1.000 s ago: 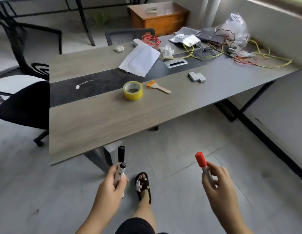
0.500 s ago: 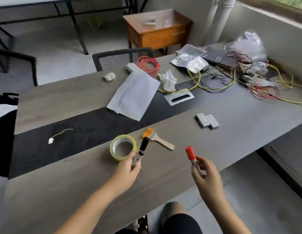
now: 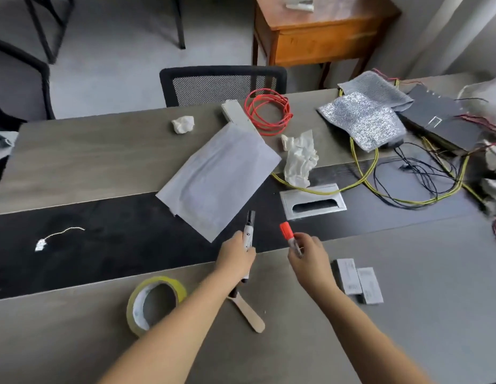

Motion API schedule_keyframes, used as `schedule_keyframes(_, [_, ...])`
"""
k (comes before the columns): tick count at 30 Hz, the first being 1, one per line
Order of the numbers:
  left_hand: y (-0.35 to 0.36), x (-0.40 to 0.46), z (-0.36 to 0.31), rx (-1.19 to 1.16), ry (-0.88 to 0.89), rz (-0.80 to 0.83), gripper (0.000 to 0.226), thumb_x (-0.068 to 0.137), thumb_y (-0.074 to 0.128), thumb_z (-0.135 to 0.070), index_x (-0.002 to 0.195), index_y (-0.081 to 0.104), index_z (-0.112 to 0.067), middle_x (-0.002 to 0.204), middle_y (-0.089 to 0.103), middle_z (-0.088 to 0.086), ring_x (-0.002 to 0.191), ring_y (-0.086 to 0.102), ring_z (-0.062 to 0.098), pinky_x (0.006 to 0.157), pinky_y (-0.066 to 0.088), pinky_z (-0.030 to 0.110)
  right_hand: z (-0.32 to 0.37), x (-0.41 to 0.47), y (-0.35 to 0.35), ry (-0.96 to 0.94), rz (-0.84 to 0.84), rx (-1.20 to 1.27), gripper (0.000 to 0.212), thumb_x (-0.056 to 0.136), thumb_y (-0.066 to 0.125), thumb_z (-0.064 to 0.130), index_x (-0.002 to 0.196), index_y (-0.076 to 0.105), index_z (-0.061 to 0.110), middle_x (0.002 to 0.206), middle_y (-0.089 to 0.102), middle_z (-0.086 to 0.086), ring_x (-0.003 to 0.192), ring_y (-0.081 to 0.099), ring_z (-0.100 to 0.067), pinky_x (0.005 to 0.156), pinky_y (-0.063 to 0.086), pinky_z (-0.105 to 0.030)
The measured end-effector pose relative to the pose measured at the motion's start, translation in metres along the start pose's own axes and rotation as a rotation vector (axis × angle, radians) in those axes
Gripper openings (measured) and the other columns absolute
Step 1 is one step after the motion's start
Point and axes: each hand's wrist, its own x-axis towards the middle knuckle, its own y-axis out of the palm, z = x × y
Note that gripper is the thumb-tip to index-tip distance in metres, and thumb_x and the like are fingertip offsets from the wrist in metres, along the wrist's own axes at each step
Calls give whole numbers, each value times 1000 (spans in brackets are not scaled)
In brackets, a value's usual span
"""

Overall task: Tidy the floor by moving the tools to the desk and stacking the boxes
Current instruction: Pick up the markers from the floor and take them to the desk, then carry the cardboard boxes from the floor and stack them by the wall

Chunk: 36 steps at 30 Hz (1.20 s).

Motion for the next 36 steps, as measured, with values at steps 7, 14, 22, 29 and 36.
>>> schedule_keyframes(7, [29,22,-2,253,-45,-114,28,92,54,-27,114,47,-11,113,54,8,103,53,25,83,50,39,-5,35,22,-10,70,-125,32,93,49,14,125,49,13,116,48,-9,98,52,-26,74,46,-35])
schedule_keyframes(14, [36,20,13,312,-29,-177,57,91,53,-38,140,32,-17,129,40,7,121,37,24,91,43,34,-20,35,26,-84,73,-301,39,91,52,18,129,47,13,119,49,-9,107,46,-27,87,41,-36])
schedule_keyframes(22, [13,9,19,124,1,-136,62,91,55,-35,144,28,-17,135,35,7,130,30,22,99,38,33,-22,32,9,-61,112,-227,46,91,56,25,134,43,14,126,47,-12,114,44,-28,92,42,-37])
schedule_keyframes(29, [-27,-55,42,-136,181,-320,48,89,61,-22,134,44,-22,117,47,-7,110,47,4,96,43,28,5,2,-14,-338,166,-33,55,89,62,28,139,41,19,131,45,-3,125,41,-19,100,40,-33])
schedule_keyframes(36, [-37,-192,106,-357,151,-498,41,74,54,-52,114,46,-61,108,59,-21,102,58,0,85,44,11,21,-76,-7,-633,565,47,48,83,44,64,128,33,50,118,46,27,114,44,10,92,33,-5])
